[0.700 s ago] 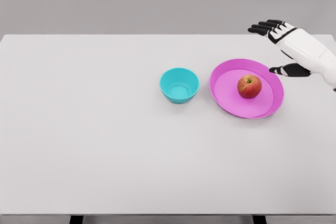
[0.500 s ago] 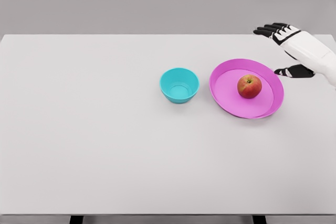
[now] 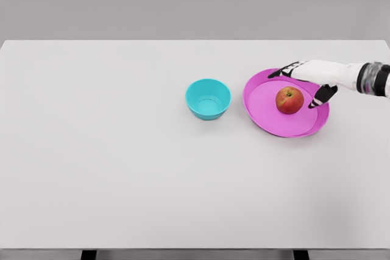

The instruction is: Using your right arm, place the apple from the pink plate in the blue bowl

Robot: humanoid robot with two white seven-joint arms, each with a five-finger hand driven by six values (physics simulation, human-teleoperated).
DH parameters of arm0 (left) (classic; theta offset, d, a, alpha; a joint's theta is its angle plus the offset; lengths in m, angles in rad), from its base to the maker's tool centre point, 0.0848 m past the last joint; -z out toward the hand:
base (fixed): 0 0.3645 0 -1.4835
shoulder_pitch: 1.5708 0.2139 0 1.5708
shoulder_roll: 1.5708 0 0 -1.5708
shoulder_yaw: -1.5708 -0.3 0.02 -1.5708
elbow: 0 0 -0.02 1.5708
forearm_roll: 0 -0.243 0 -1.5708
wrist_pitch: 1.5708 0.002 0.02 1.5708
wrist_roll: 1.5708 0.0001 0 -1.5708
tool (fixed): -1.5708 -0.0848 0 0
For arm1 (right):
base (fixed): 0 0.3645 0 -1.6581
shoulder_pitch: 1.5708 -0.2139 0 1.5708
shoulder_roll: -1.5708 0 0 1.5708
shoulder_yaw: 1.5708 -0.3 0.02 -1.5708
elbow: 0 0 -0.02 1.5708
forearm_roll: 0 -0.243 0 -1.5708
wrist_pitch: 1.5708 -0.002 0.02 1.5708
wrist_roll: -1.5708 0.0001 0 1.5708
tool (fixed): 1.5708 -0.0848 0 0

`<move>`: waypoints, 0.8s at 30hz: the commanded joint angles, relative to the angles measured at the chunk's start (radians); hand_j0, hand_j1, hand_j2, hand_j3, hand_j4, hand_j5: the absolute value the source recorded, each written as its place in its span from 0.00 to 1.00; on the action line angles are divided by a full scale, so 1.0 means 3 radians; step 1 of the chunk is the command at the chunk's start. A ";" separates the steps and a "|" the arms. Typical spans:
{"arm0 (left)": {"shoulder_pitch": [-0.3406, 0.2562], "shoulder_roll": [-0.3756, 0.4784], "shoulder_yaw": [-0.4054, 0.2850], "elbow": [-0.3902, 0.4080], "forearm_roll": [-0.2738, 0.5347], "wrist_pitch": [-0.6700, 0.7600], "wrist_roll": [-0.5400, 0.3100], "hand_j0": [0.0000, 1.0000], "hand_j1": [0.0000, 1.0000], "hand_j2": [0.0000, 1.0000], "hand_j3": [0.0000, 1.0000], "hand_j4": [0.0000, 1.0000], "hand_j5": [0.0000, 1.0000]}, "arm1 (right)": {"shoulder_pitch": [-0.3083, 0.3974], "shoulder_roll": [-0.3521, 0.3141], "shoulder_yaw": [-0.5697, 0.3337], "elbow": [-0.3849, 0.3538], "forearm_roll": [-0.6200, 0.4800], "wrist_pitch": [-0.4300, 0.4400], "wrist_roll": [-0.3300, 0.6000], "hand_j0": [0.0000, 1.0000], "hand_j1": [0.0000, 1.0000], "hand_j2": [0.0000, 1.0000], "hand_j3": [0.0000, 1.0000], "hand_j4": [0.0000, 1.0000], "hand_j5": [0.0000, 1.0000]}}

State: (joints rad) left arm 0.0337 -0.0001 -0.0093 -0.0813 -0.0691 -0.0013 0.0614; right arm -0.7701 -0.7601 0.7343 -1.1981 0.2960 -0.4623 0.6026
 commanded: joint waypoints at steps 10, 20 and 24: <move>0.0000 0.0000 0.0000 0.0000 0.0000 -0.0001 0.0000 1.00 1.00 1.00 1.00 1.00 1.00 | 0.0000 0.0115 0.0155 0.0215 0.0000 0.0007 0.0028 0.94 0.94 0.94 0.94 0.94 0.94; 0.0000 0.0000 0.0000 0.0000 -0.0005 -0.0001 0.0000 1.00 1.00 1.00 1.00 1.00 1.00 | 0.0005 0.0115 0.0160 0.0220 0.0000 -0.0003 0.0028 0.44 0.44 0.44 0.44 0.44 0.44; 0.0000 0.0000 0.0000 0.0000 0.0000 -0.0001 0.0000 1.00 1.00 1.00 1.00 1.00 1.00 | 0.0000 0.0115 0.0155 0.0210 0.0005 -0.0003 0.0028 0.41 0.41 0.41 0.41 0.41 0.41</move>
State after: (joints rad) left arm 0.0337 0.0000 -0.0092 -0.0814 -0.0692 -0.0014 0.0615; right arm -0.7701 -0.7247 0.7814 -1.1340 0.2975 -0.4627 0.6103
